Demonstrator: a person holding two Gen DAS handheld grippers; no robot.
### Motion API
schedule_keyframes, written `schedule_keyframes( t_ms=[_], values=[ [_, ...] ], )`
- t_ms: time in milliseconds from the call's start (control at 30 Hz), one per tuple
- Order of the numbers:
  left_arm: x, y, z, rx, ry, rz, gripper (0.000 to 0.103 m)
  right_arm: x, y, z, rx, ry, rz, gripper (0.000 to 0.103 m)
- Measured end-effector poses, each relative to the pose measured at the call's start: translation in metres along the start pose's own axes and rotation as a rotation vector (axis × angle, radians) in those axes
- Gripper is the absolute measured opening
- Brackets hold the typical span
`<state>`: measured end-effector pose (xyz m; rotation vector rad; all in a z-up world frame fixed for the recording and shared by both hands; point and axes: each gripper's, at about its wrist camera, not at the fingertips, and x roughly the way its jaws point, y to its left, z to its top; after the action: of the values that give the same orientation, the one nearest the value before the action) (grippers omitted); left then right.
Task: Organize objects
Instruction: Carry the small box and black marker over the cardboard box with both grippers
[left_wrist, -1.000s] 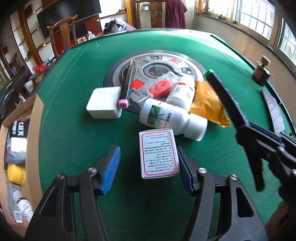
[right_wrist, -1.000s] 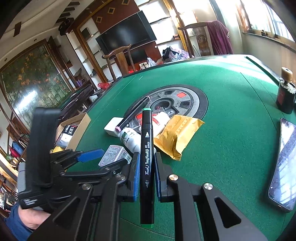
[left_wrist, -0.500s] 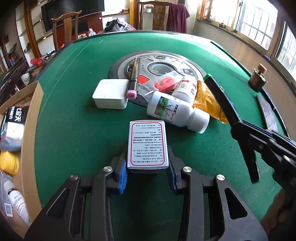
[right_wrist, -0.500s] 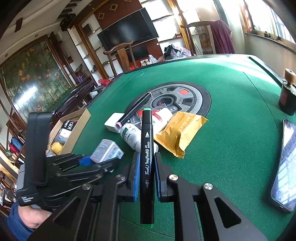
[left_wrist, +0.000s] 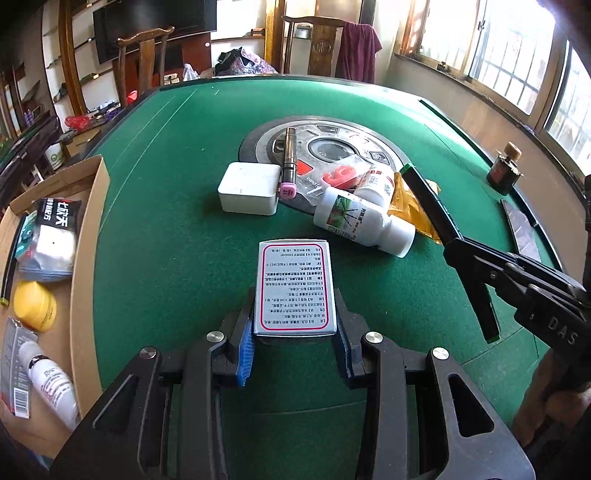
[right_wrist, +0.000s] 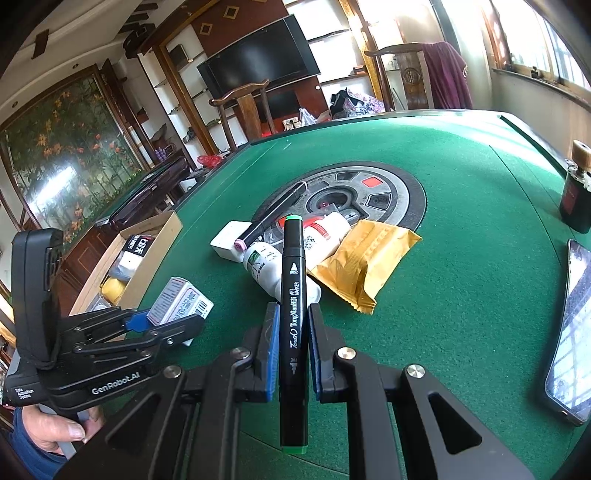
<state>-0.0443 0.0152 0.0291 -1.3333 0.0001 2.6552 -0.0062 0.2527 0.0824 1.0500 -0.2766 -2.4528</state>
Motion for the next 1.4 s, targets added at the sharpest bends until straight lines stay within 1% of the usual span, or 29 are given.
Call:
schedule_keyframes(
  t_ms=[100, 267, 500, 767, 900, 1133, 1400],
  values=[
    [-0.006, 0.004, -0.003, -0.001, -0.008, -0.005, 0.035, 0.001, 0.004, -0.003, 0.010, 0.007, 0.008, 0.013],
    [-0.018, 0.015, -0.006, -0.015, -0.023, -0.008, 0.035, -0.003, 0.018, -0.009, 0.027, -0.007, 0.038, 0.013],
    [-0.041, 0.036, -0.009, -0.047, -0.061, -0.020, 0.035, 0.005, 0.040, -0.014, 0.045, 0.015, 0.088, 0.013],
    [-0.064, 0.066, -0.013, -0.101, -0.101, -0.024, 0.035, 0.015, 0.082, -0.014, -0.008, 0.043, 0.128, 0.013],
    [-0.076, 0.084, -0.016, -0.133, -0.125, -0.019, 0.035, 0.021, 0.110, -0.011, -0.046, 0.062, 0.161, 0.013],
    [-0.096, 0.134, -0.029, -0.223, -0.160, 0.008, 0.035, 0.039, 0.160, -0.005, -0.112, 0.096, 0.204, 0.013],
    [-0.112, 0.205, -0.048, -0.358, -0.186, 0.068, 0.035, 0.064, 0.222, -0.006, -0.197, 0.144, 0.257, 0.013]
  ],
)
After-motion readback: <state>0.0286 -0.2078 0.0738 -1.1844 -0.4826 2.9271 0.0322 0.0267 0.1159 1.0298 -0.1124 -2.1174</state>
